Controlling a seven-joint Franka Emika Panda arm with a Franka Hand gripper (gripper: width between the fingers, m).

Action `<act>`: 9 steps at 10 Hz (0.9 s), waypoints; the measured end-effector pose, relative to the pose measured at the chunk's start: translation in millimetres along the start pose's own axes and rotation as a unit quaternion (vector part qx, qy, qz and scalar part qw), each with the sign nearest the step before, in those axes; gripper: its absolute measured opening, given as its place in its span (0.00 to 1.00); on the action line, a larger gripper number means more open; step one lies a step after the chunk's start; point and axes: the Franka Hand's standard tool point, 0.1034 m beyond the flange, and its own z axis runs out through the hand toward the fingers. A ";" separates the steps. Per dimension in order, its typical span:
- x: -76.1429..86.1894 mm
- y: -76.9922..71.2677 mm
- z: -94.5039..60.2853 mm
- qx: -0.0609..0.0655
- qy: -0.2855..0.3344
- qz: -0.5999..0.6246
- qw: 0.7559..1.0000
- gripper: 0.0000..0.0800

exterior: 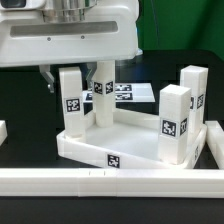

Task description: Assemble desk

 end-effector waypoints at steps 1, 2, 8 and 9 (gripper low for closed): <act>-0.1 0.1 0.3 0.000 0.000 0.002 1.000 0.36; -0.2 0.0 0.3 0.000 0.000 0.014 1.000 0.36; -1.2 2.8 0.2 0.007 -0.001 0.217 0.976 0.36; -1.3 2.4 0.8 0.011 -0.001 0.270 0.963 0.36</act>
Offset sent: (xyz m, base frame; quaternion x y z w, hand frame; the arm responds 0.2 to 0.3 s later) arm 0.0000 0.0000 0.0000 0.0000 0.0000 0.0000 1.0000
